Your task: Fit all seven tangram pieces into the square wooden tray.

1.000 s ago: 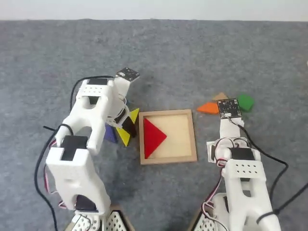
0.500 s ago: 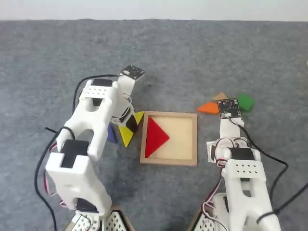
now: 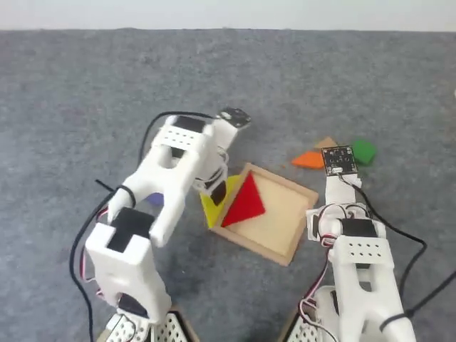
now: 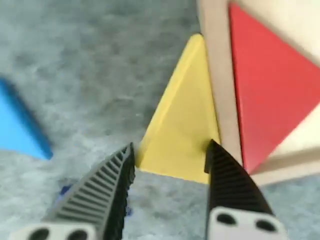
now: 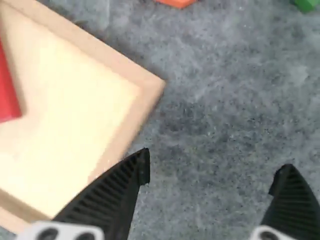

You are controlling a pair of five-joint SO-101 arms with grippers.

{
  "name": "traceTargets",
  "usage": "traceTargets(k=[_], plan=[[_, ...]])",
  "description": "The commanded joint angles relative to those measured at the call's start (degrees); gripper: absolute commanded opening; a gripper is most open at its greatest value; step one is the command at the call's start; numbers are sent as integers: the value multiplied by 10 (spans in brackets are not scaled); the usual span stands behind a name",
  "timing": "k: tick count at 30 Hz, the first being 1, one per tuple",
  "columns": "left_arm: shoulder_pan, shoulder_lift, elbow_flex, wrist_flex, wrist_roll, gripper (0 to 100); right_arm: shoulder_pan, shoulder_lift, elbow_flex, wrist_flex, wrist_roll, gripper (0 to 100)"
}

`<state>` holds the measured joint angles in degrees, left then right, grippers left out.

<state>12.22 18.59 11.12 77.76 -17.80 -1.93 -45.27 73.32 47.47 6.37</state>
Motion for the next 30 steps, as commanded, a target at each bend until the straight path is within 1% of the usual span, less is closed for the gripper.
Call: traceTargets(k=[1, 8, 12, 16, 20, 28, 30], plan=[[33, -13, -44, 37, 18, 213, 7, -21, -4, -10, 6, 378], [88, -14, -101, 96, 25, 213, 7, -22, -5, -11, 6, 378], [119, -13, -120, 115, 39, 213, 7, -21, -5, -11, 6, 378], [146, -7, -118, 114, 47, 213, 42, -25, -7, -11, 6, 378], [138, 6, -98, 90, 51, 211, 83, -26, -17, -12, 4, 378], [83, 72, -94, 38, 49, 208, 84, -26, -18, -11, 5, 378], [80, 76, -94, 26, 47, 183, 84, -26, -18, -11, 5, 378]])
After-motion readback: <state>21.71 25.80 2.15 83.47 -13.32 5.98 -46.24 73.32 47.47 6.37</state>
